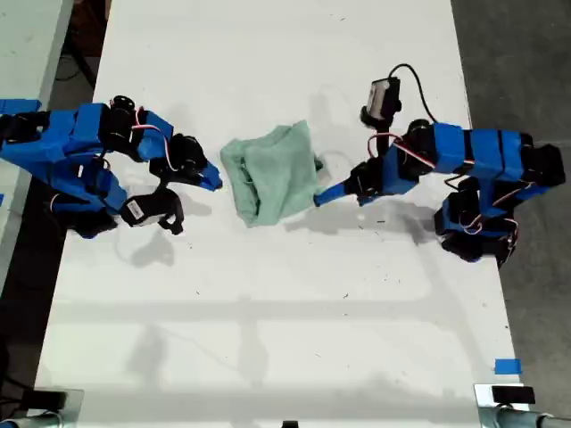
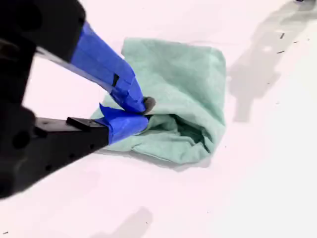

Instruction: Fold t shirt

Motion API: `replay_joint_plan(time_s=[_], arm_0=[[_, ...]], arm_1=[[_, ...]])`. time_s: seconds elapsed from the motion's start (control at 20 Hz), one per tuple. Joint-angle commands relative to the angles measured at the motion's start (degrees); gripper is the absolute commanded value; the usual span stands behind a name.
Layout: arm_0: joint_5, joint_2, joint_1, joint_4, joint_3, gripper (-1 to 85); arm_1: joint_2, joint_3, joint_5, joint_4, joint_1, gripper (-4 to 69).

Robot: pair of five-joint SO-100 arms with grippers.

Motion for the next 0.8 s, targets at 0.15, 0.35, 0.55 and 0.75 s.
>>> replay_joint_plan(time_s=[0.15, 0.35, 0.55, 0.75], arm_0=[[-1.4, 10.5, -0.4, 1.1, 4.8, -0.2], [-8.7, 38.1, 1.1, 9.2, 16.5, -0.2], [-15.6, 51.9, 8.0, 6.2, 28.8, -0.2], [-18.8, 55.9, 13.6, 3.3, 32.1, -0.2]], arm_1=[[10.2, 5.4, 3.1, 2.4, -0.3, 47.1], [43.5, 26.9, 11.2, 4.2, -4.2, 45.5], [67.0, 47.3, 20.4, 2.0, -13.5, 44.4], [81.0, 60.1, 20.7, -0.3, -17.8, 42.2]])
